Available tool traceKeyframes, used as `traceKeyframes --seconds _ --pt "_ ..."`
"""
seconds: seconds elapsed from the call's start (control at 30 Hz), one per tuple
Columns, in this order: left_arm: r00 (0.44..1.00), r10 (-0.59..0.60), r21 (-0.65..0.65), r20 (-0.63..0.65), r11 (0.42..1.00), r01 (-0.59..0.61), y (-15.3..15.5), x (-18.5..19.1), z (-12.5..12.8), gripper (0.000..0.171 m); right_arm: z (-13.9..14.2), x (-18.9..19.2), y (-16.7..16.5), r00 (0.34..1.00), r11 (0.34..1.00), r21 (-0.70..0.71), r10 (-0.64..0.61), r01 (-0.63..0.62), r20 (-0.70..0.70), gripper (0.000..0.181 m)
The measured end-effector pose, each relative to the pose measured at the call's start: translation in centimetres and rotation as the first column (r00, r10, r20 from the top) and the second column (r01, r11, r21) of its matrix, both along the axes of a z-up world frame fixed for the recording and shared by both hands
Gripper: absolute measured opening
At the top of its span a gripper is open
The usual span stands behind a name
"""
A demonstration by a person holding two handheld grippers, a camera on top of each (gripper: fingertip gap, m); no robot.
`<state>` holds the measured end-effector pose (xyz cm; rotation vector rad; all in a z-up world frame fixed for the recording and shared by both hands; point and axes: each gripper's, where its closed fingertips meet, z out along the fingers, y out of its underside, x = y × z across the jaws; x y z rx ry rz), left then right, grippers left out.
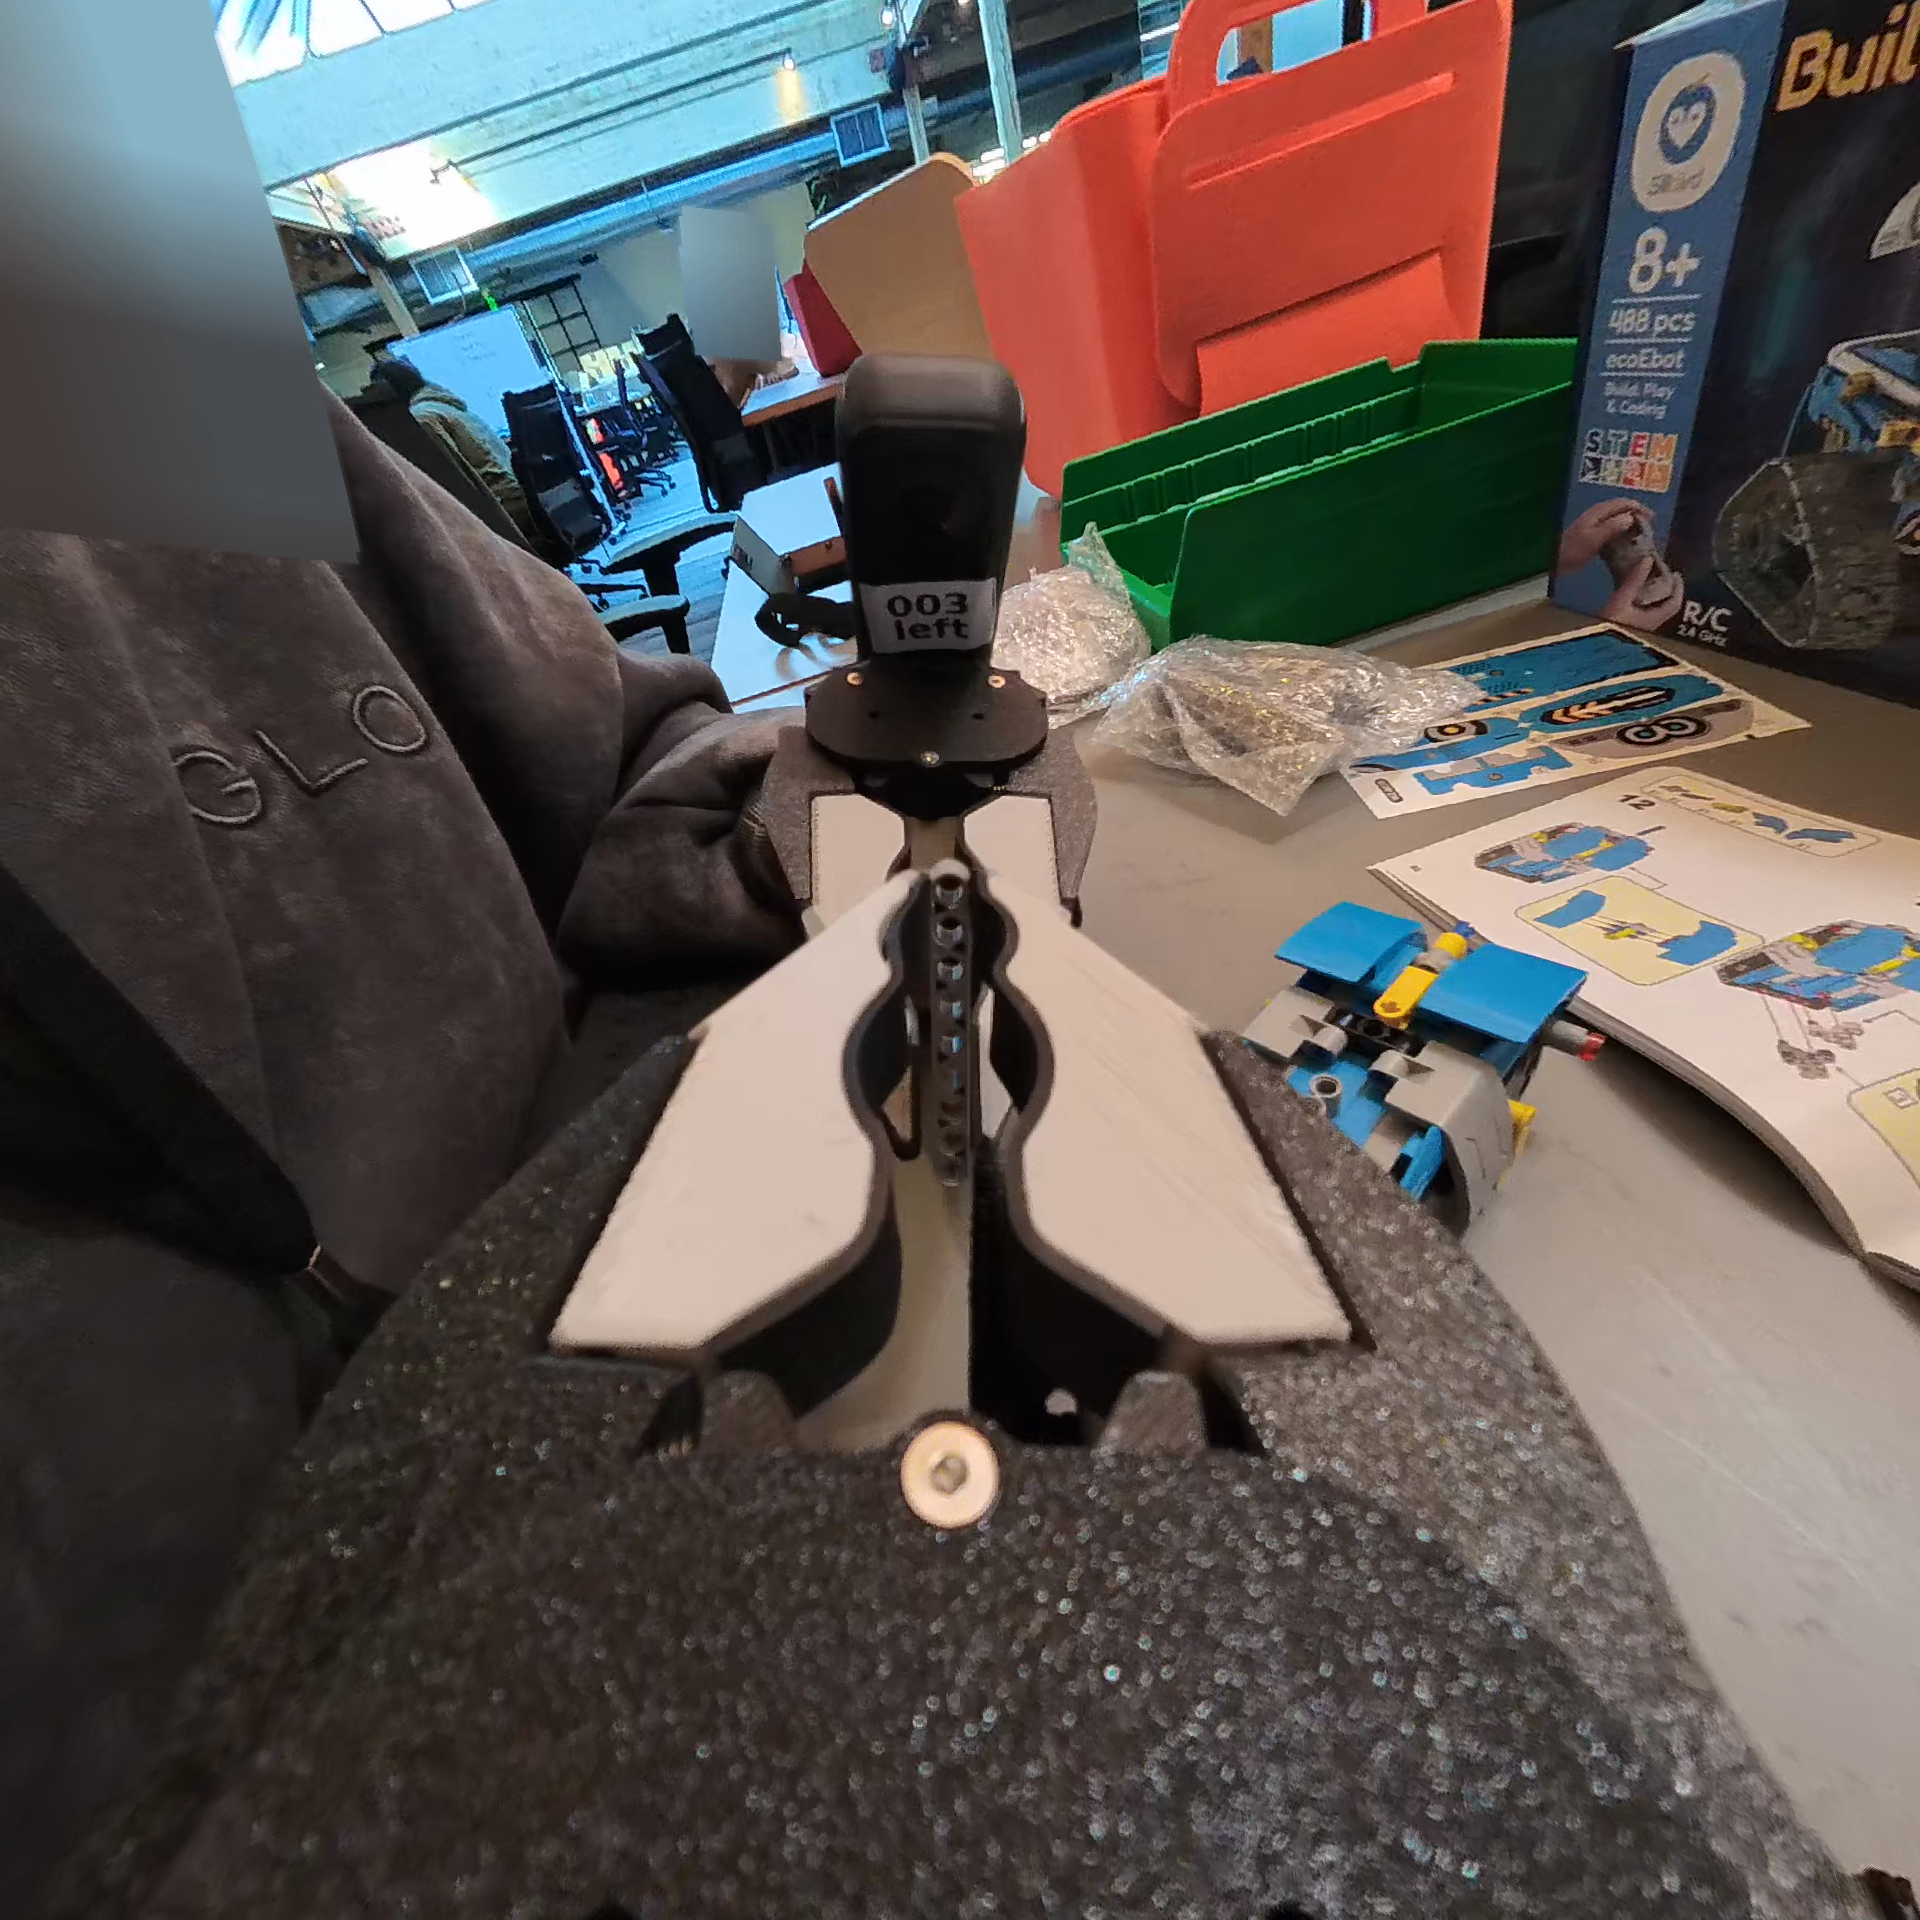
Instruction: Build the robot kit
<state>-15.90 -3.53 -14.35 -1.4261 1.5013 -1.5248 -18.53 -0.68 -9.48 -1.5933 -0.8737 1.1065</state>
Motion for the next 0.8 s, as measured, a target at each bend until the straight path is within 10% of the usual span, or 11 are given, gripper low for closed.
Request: traceKeyframes --seconds 0.8 --pt "0.995 -0.091 0.091 -0.026 0.991 0.093 -2.0 -0.5 -0.5 0.008 -0.8 -1.7 -1.6 0.993 0.994 0.003 0.106 -0.106 0.043 0.006"
